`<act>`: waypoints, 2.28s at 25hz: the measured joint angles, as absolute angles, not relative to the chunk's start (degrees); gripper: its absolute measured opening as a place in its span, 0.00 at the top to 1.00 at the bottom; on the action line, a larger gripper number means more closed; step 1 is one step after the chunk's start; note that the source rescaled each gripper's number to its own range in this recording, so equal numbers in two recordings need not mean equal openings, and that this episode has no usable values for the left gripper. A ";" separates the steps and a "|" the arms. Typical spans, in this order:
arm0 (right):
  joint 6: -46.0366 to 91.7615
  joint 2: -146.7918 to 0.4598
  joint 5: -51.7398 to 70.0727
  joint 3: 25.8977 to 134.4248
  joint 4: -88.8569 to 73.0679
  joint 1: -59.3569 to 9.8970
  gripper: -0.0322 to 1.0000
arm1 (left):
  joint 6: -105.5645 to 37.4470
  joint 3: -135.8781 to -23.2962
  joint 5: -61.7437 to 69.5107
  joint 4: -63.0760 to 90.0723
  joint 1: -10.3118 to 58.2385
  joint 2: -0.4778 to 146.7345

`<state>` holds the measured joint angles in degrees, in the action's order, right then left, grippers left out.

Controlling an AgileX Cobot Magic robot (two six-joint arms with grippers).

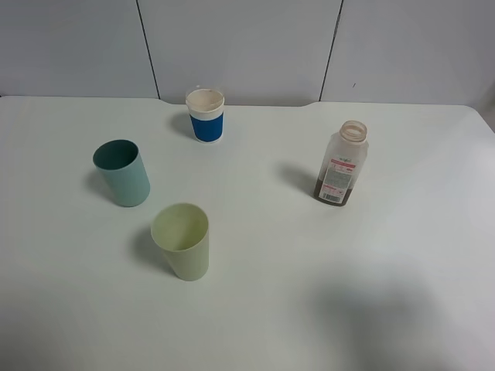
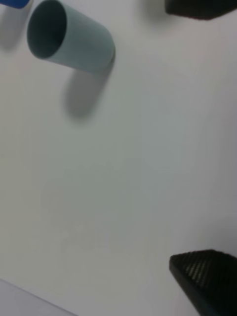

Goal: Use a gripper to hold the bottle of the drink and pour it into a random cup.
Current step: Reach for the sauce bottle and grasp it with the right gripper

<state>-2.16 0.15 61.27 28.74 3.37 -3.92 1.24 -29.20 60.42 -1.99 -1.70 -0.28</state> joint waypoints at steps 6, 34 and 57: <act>-2.16 0.15 61.27 28.74 3.37 -3.92 0.00 | 1.24 -29.20 60.42 -1.99 -1.70 -0.28; -2.16 0.15 61.27 28.74 3.37 -3.92 0.00 | 1.24 -29.20 60.42 -1.99 -1.70 -0.28; -2.71 0.15 61.21 29.70 3.78 -3.92 0.00 | 1.24 -29.20 60.42 -1.99 -1.70 -0.28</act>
<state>-2.71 0.15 61.21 29.70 3.78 -3.92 1.24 -29.20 60.42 -1.99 -1.70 -0.28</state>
